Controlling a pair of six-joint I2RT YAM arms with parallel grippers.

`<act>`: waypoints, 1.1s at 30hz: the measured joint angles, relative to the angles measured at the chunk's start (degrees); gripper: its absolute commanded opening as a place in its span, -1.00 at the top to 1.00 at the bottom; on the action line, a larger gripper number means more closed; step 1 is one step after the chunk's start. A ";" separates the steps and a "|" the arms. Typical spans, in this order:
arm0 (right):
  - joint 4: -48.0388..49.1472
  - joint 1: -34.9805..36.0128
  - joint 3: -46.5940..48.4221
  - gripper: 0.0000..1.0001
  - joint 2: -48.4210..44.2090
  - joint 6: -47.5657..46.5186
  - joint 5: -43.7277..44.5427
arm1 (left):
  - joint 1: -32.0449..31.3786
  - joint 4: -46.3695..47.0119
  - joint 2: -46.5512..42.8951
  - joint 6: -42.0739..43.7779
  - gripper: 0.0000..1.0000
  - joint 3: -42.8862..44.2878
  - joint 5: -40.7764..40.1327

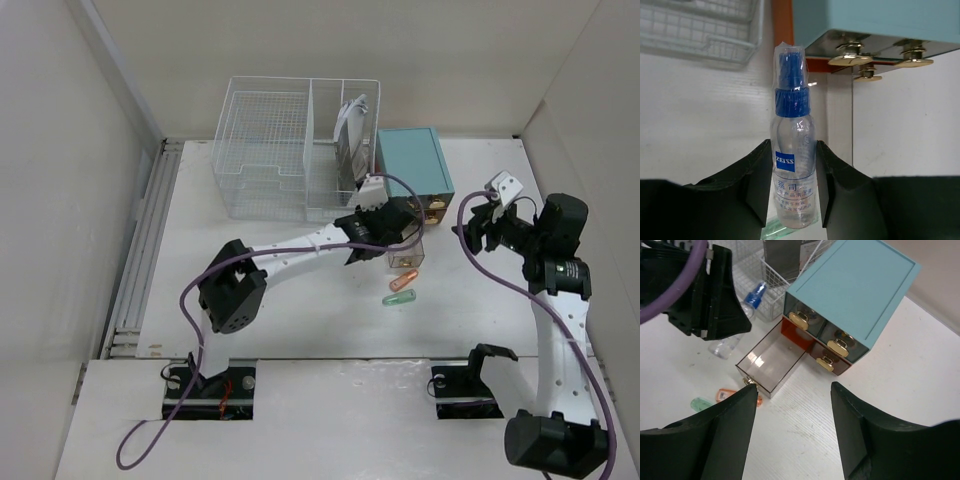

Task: Organize the desk

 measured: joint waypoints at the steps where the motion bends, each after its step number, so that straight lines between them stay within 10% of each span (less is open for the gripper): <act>1: 0.00 0.00 0.00 -0.32 0.02 0.13 0.04 | 0.37 0.98 0.76 1.38 1.00 0.87 0.70; 12: -0.02 -1.84 -0.02 -0.32 1.11 -0.02 -0.13 | 0.98 5.38 10.14 10.19 0.98 9.68 7.34; 25: -0.28 -2.23 -0.02 -0.32 2.38 -0.74 -1.36 | 2.25 6.16 11.91 12.98 -0.19 11.74 9.70; 30: -0.44 -2.54 -0.02 -0.32 2.60 -0.96 -1.57 | 2.78 6.19 11.91 13.55 -0.01 11.74 9.22; 33: -0.55 -2.86 -0.02 -0.32 2.60 -0.96 -1.97 | 2.82 6.64 11.43 13.62 0.92 11.04 8.04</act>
